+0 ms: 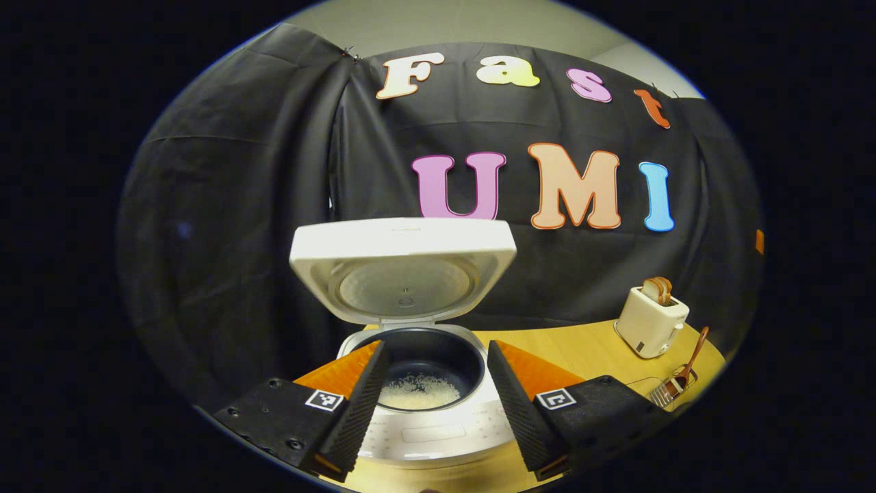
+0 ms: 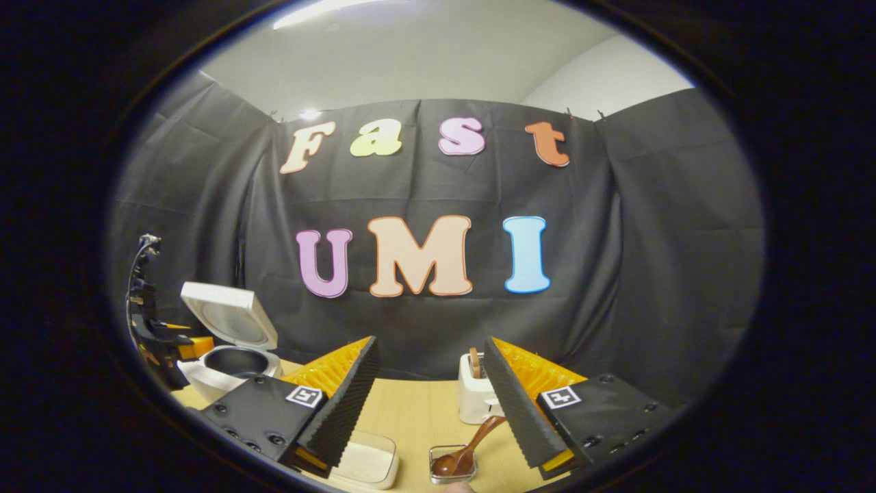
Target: Close the left gripper, press the button to open the rice cooker; take a wooden spoon from the chopstick holder with the right hand, scoop a spoonful of rice and pour it into the rice cooker, then put the wooden spoon back into the chopstick holder.
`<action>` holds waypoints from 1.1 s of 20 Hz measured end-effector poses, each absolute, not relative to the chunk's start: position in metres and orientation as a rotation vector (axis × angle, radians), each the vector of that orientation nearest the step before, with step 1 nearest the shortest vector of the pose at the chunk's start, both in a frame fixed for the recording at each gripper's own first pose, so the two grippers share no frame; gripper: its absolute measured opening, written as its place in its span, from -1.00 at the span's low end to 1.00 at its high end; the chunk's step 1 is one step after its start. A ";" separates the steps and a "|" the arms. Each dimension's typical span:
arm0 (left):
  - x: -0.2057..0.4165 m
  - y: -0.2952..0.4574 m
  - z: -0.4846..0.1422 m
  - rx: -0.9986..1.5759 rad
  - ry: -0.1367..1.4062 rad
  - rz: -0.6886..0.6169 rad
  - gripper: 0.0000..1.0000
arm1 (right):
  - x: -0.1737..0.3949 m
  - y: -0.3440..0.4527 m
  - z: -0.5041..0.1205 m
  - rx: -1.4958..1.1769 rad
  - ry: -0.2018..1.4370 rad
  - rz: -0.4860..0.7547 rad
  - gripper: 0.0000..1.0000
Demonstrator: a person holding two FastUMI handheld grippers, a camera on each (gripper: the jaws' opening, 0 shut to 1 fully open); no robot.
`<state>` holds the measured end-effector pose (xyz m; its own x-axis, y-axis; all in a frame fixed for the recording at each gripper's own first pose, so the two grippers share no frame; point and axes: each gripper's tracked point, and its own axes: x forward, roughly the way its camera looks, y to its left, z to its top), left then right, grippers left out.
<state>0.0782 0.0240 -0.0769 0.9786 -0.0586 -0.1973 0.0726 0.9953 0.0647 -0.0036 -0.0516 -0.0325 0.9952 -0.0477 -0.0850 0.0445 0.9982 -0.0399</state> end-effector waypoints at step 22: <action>0.007 -0.008 -0.006 0.079 0.028 -0.077 0.86 | 0.063 -0.149 -0.239 0.100 0.561 -0.142 0.94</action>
<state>0.0074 -0.0083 -0.0056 0.9967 -0.0753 -0.0314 0.0776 0.9940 0.0775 0.0629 -0.1491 -0.2386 0.8371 -0.1065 -0.5365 0.1609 0.9854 0.0553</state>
